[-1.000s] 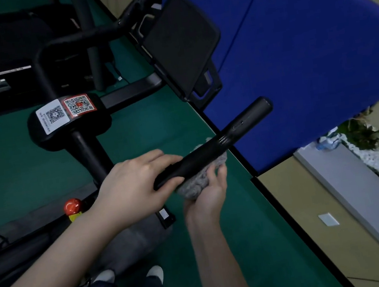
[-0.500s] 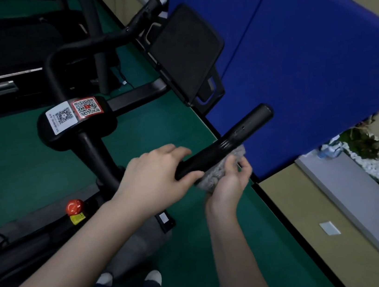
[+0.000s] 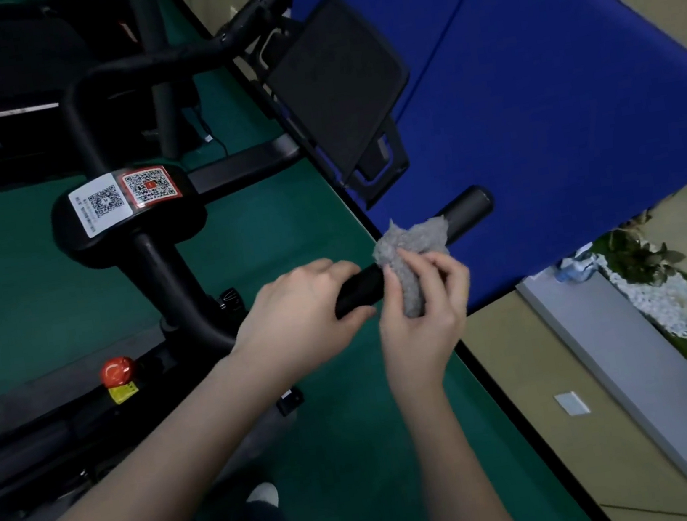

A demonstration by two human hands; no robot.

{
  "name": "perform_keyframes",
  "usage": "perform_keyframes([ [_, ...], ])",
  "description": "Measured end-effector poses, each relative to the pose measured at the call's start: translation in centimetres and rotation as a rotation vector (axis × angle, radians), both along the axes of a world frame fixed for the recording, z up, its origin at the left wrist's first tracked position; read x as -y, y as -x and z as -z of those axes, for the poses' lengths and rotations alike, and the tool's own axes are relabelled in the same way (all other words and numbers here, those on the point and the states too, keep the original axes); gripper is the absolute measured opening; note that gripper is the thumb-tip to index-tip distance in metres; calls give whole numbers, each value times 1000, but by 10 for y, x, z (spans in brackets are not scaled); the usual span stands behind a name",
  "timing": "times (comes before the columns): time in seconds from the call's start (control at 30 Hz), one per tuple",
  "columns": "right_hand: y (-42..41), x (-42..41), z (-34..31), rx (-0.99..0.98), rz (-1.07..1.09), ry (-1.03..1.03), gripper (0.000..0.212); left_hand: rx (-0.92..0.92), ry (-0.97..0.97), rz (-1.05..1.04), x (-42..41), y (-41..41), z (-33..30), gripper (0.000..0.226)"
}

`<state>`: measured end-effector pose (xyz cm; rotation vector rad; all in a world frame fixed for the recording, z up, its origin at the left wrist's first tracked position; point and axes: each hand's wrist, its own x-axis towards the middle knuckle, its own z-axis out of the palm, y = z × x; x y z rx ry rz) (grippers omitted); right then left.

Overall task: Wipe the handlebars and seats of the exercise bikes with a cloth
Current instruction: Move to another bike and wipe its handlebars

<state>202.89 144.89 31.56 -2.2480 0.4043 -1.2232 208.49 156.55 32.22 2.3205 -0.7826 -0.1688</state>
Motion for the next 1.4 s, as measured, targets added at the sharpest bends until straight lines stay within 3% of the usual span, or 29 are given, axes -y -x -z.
perform_keyframes([
  [0.17,-3,27,-14,-84,27,227,19,6,19,2,0,-1,3,42],
  [0.33,-4,35,-24,-294,-157,473,15,24,32,6,-2,1,4,40],
  [0.43,-17,57,-51,-391,-134,644,15,21,39,14,-3,1,4,40],
  [0.53,-31,66,-73,-543,-125,725,17,21,39,12,-3,2,4,39],
  [0.73,-53,57,-90,-964,-470,868,20,42,28,3,-1,2,3,40],
  [0.83,-63,63,-105,-1079,-505,857,21,34,30,3,-1,2,3,40],
  [0.97,-67,67,-111,-1054,-396,802,16,21,39,1,-2,2,3,39],
  [1.13,-63,66,-105,-1070,-518,791,17,1,46,-5,1,1,2,39],
  [1.3,-51,87,-103,-738,-276,728,15,-16,42,-24,10,-5,-4,53],
  [1.4,-33,78,-80,-595,-292,704,15,-9,59,-14,22,-12,-13,59],
])
